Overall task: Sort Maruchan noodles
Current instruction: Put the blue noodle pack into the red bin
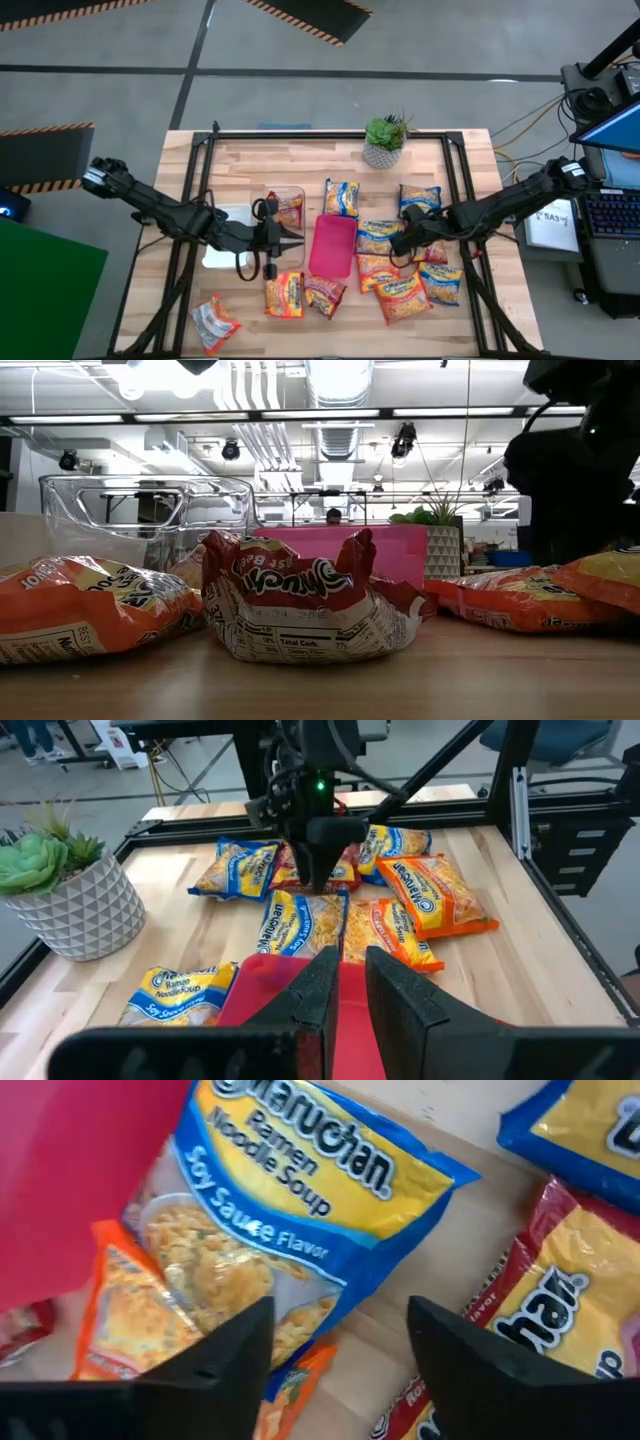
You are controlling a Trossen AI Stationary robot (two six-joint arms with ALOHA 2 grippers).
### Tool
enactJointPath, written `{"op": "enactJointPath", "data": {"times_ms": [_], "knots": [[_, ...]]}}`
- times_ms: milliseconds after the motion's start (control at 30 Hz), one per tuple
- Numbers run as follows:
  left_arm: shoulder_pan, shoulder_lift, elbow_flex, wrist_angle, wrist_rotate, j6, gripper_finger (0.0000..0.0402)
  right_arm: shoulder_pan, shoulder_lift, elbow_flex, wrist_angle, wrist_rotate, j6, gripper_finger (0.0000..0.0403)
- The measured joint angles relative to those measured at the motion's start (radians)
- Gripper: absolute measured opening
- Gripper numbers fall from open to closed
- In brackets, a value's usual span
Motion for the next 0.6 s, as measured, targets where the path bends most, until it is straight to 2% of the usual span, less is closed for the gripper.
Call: {"op": "enactJointPath", "data": {"times_ms": [133,267,433,600], "knots": [[0.001,0.006,-0.001,0.002,0.000,0.001,0.0035,0.000,0.037,-0.022,0.063,0.013,0.009,0.0275],[0.007,0.014,-0.002,0.008,-0.001,0.004,0.0036,-0.002,0.079,-0.037,0.128,0.055,0.032,0.0297],[0.012,0.031,-0.002,0.014,-0.001,0.004,0.0036,-0.008,0.147,-0.041,0.164,0.108,0.047,0.0298],[0.011,0.050,-0.002,0.019,-0.002,0.004,0.0036,-0.014,0.200,-0.041,0.217,0.121,0.047,0.0273]]}}
